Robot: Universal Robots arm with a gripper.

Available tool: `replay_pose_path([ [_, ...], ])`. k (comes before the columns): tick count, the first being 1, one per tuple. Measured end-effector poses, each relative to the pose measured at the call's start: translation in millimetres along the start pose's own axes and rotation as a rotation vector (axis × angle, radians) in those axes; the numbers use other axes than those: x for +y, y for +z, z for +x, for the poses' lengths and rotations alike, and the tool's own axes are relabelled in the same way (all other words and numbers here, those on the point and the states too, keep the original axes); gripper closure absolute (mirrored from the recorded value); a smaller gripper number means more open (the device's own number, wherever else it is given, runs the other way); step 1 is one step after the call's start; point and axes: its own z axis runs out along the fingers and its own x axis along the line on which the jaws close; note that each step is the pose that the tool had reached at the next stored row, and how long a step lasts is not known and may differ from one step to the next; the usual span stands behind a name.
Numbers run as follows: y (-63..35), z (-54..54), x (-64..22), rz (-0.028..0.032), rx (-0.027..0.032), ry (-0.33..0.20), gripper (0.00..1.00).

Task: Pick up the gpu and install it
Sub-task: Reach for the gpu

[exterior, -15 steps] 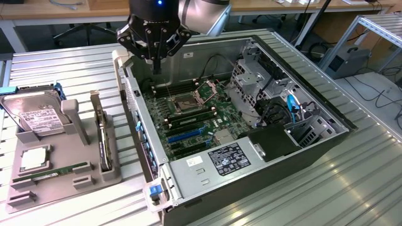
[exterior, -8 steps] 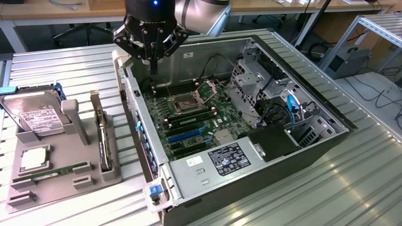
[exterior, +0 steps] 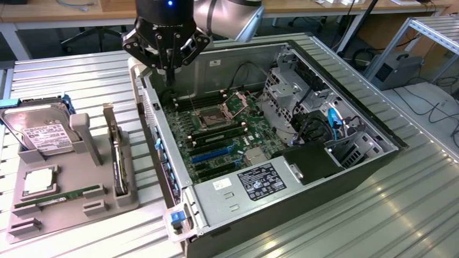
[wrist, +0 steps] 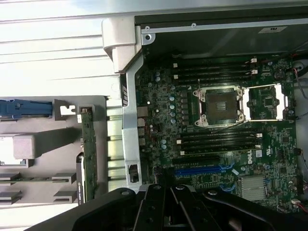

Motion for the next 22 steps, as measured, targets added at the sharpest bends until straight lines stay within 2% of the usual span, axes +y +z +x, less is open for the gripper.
replay_pose_path([
  [22, -0.7, 23.3, -1.7, 0.0, 0.0, 0.0, 0.89],
])
